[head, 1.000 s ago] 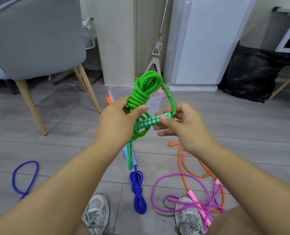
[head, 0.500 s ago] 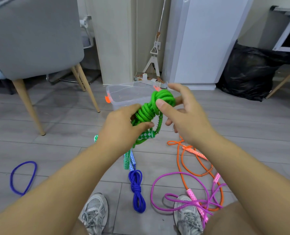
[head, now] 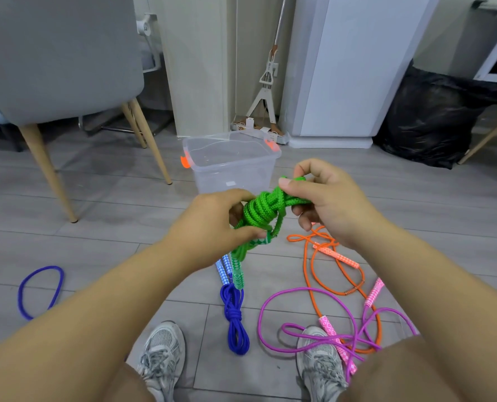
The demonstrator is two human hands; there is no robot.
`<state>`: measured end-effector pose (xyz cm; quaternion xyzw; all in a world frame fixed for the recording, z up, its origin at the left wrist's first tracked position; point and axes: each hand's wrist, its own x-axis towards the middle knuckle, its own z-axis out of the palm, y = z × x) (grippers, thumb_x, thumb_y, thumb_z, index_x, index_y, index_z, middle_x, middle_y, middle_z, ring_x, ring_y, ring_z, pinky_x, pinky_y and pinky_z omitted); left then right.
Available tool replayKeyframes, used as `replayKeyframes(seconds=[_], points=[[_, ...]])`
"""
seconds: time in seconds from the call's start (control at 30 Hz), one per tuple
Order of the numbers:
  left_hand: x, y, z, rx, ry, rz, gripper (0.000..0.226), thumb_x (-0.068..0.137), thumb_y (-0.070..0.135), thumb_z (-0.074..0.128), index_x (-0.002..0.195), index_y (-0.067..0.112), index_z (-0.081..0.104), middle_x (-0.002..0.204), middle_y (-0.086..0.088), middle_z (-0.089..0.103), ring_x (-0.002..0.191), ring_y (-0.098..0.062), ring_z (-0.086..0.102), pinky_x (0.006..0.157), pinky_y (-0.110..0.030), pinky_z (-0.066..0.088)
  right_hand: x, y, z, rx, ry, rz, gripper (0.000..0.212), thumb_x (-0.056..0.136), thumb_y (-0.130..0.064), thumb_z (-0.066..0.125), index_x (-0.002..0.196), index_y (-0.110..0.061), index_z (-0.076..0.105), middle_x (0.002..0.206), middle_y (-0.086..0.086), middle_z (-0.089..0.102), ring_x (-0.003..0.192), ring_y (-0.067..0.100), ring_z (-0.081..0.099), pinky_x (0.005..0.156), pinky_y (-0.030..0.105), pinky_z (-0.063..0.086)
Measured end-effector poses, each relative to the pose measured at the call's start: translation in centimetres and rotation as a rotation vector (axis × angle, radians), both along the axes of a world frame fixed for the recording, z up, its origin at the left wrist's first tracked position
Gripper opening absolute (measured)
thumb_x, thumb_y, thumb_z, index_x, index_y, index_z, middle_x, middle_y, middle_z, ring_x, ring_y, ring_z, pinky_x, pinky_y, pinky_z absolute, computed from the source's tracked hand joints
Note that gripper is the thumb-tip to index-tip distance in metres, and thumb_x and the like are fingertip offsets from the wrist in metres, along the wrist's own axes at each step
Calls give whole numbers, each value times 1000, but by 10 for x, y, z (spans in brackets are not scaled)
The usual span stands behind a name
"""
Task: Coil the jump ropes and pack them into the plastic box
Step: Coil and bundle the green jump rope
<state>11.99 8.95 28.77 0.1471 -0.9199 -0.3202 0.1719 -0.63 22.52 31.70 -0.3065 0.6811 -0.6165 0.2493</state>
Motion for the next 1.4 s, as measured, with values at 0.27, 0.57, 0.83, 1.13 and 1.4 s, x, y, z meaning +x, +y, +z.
replayKeyframes(seconds=[0.27, 0.57, 0.83, 1.13, 1.4], points=[[0, -11, -8, 294, 69, -150, 60, 81, -11, 51, 108, 42, 49, 95, 4, 60, 88, -14, 60, 80, -22, 51, 4, 0, 4, -177, -110, -72, 25, 86, 2, 56, 72, -13, 43, 62, 4, 48, 39, 13, 47, 35, 21, 43], [-3, -23, -21, 53, -131, -94, 34, 84, 35, 65, 103, 27, 39, 105, 4, 49, 99, -12, 51, 81, -27, 40, 4, -1, 1, -214, -117, -151, 30, 84, 10, 44, 67, -14, 40, 65, 3, 46, 38, 22, 43, 34, 23, 40], [-1, -23, -21, -149, -246, -72, 29, 90, 47, 51, 97, 23, 36, 82, 10, 42, 71, -13, 44, 60, -32, 32, -1, 8, -5, -111, -88, -212, 31, 81, 15, 40, 68, -13, 46, 68, 8, 47, 40, 15, 52, 36, 24, 46], [18, -42, -20, -136, -314, -25, 22, 91, 47, 47, 112, 38, 50, 90, 8, 56, 82, -14, 52, 66, -28, 37, -25, 26, -25, 90, 22, -347, 34, 76, 18, 39, 72, -13, 50, 71, 7, 48, 53, 21, 49, 40, 28, 50], [28, -55, -21, -180, -349, -36, 16, 93, 33, 54, 109, 31, 57, 88, 6, 60, 85, -16, 59, 73, -29, 41, -32, 32, -37, 227, 273, -297, 30, 79, 10, 46, 84, -13, 64, 75, 8, 59, 62, 16, 56, 55, 21, 50]])
